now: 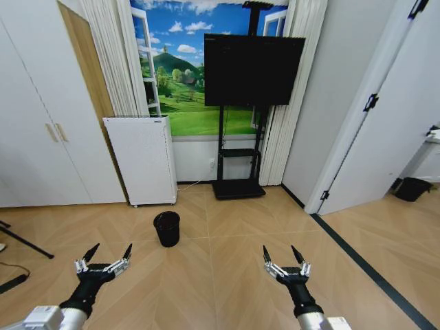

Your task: Pick up the trash bin and place the garbage on the floor into it.

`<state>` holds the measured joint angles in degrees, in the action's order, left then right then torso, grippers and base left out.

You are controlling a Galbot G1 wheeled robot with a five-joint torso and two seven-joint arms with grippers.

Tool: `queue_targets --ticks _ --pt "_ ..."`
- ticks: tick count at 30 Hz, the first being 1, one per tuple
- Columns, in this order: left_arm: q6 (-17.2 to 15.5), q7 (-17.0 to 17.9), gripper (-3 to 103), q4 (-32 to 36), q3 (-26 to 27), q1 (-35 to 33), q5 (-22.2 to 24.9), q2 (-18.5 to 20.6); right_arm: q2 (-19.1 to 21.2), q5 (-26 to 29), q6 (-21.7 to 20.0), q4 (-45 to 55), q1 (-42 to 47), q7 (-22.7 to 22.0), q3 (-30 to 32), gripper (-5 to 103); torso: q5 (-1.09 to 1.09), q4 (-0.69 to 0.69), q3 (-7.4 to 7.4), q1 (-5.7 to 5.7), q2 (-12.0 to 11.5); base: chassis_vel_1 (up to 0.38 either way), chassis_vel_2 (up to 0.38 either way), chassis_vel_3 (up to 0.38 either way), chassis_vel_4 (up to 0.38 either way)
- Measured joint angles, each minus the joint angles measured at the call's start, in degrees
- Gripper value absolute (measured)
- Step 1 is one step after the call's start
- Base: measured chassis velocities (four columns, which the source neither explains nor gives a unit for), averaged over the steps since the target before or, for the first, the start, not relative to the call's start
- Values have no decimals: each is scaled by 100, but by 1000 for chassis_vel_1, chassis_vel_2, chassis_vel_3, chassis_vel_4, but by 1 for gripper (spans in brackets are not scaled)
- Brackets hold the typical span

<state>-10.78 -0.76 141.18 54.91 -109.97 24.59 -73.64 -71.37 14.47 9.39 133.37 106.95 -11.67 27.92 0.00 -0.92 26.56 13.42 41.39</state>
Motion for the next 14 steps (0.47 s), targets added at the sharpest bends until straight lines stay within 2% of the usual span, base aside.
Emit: queue_targets --ticks 14 --pt "0 0 100 0 0 0 0 0 0 0 0 0 0 0 0 100 0 0 0 0 0 0 0 0 0"
